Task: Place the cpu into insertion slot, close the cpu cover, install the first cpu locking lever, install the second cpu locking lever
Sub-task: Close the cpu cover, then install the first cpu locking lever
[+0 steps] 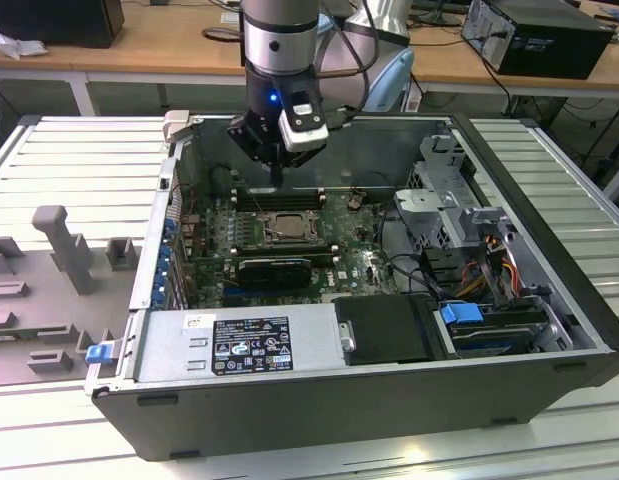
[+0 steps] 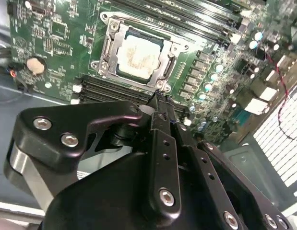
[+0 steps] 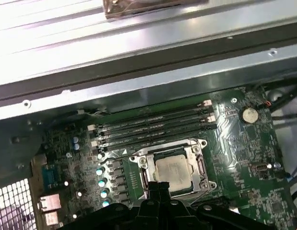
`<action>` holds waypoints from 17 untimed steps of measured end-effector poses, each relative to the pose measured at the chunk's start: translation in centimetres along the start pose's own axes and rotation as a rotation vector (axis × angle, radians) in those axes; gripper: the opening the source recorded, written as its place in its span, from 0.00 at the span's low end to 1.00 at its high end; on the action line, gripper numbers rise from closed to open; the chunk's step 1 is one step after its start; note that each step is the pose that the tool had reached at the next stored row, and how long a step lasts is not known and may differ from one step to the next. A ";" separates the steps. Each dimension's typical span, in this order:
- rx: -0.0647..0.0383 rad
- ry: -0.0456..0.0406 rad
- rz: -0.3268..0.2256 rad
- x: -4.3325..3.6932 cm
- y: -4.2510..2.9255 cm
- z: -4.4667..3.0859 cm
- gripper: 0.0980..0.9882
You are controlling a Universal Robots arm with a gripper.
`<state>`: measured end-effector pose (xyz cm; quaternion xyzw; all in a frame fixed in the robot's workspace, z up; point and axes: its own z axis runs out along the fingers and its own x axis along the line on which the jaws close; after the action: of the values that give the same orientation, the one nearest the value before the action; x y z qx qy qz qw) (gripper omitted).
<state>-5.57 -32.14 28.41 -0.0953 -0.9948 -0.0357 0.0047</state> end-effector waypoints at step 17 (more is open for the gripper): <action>0.002 0.0082 -0.127 5.36 -1.11 1.13 0.01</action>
<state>-11.04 -32.13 27.29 -0.0320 -0.9988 -0.0355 0.0066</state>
